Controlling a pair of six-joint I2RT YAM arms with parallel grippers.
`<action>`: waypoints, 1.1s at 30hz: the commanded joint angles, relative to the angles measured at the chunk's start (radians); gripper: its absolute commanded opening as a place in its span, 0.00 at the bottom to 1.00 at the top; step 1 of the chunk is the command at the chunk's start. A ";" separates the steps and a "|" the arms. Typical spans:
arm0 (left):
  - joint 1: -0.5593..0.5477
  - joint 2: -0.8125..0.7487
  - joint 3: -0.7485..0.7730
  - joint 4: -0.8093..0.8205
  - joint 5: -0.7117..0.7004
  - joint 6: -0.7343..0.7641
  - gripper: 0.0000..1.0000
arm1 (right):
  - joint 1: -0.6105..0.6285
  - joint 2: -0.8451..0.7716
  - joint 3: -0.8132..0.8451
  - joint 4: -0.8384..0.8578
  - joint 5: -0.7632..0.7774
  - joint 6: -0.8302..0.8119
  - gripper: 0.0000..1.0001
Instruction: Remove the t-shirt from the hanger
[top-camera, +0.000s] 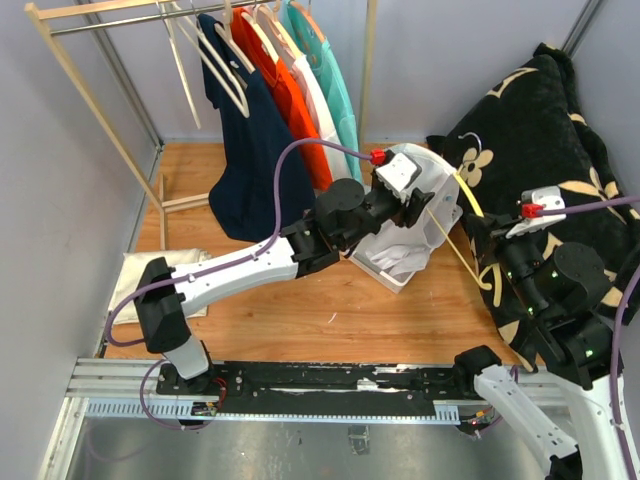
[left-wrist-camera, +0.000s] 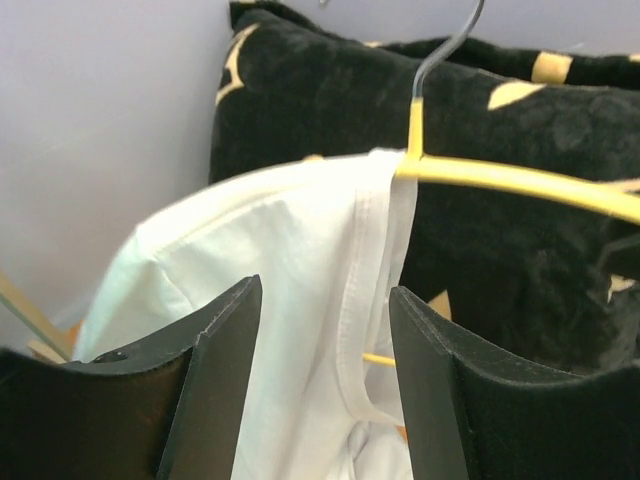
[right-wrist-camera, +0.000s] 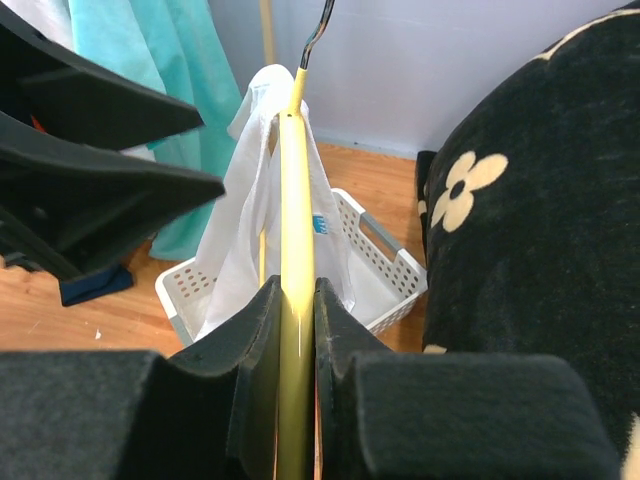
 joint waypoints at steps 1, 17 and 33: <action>-0.008 0.034 0.016 0.032 0.023 -0.022 0.59 | 0.016 -0.034 0.001 0.121 0.007 -0.021 0.01; -0.004 0.133 0.144 0.000 -0.049 0.012 0.10 | 0.016 -0.059 0.004 0.121 -0.018 -0.029 0.01; 0.051 0.145 0.272 -0.090 -0.228 0.025 0.01 | 0.015 -0.103 0.015 0.074 0.010 -0.049 0.01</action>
